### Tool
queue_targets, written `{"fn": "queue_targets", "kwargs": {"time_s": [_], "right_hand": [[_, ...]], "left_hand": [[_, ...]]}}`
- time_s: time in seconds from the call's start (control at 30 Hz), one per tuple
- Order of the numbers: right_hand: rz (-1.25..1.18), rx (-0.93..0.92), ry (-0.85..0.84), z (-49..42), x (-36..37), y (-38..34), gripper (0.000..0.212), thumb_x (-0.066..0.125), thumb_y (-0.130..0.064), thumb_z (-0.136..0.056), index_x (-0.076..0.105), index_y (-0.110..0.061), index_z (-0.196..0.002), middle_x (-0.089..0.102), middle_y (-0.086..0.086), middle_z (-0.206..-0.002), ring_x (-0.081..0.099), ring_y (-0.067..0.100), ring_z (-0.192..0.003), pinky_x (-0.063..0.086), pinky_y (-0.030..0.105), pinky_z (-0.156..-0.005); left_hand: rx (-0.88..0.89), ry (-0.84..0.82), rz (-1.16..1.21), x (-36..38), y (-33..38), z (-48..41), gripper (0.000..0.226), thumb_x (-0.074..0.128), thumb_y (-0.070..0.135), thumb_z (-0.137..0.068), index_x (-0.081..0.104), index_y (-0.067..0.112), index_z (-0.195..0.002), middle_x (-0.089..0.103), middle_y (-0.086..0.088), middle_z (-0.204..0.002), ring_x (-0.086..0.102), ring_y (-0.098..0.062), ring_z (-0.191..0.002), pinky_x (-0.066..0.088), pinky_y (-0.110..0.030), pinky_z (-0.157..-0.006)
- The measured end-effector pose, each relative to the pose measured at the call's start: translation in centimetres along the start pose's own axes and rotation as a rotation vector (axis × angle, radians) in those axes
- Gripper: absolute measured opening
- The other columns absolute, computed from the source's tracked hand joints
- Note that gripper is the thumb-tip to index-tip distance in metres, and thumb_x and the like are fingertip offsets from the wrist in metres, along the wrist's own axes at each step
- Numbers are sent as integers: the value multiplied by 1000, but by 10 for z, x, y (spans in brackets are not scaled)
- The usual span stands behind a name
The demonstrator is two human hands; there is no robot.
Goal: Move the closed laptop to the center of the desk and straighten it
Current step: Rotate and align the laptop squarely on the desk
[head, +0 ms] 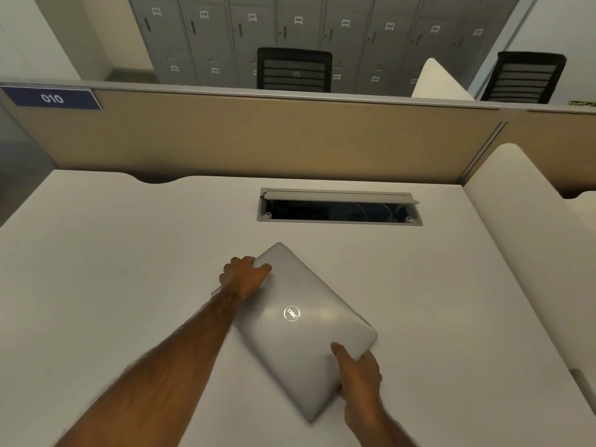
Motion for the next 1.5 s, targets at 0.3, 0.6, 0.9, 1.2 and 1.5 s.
{"fn": "queue_targets", "kwargs": {"time_s": [0.3, 0.6, 0.9, 1.2, 1.5], "right_hand": [[142, -182, -66, -29, -12, -50, 48, 82, -46, -71, 75, -17, -110, 79, 5, -105, 75, 25, -92, 63, 48, -85], [270, -297, -92, -66, -13, -98, 70, 73, -66, -57, 75, -22, -111, 71, 7, -119, 72, 26, -100, 61, 47, -91], [330, -365, -146, -84, -7, -121, 77, 72, -67, -63, 73, -20, -123, 72, 4, -122, 71, 27, -104, 60, 47, -95], [317, -370, -164, -94, 0, -120, 72, 76, -63, -68, 72, -18, -124, 70, 5, -125, 70, 28, -107, 59, 47, -97], [286, -367, -155, -98, 0, -120, 55, 76, -45, -84, 70, -15, -130, 72, 4, -125, 68, 28, -109, 57, 44, -97]], "left_hand": [[-67, 92, 206, -9, -33, 16, 69, 47, 62, -88, 49, 19, -142, 48, -14, -143, 43, -36, -131, 32, -49, -111], [-161, 193, 462, 7, -63, 54, 74, 46, 64, -77, 56, 21, -136, 52, -12, -138, 45, -35, -128, 35, -52, -112], [-206, 176, 623, 29, -75, 76, 83, 49, 62, -68, 54, 19, -139, 48, -11, -138, 45, -34, -129, 39, -53, -111], [-203, 175, 598, 25, -72, 75, 78, 50, 57, -71, 55, 17, -138, 48, -12, -136, 44, -34, -128, 40, -52, -109], [-175, 171, 542, 27, -68, 72, 63, 54, 47, -86, 51, 13, -139, 43, -14, -137, 38, -35, -130, 37, -51, -109]]}}
Point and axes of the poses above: each hand's wrist, its own z-axis away from the middle knuckle, its own x-axis out of the palm, y = z × x, the point moved 9 cm from there along -z, towards the middle knuckle
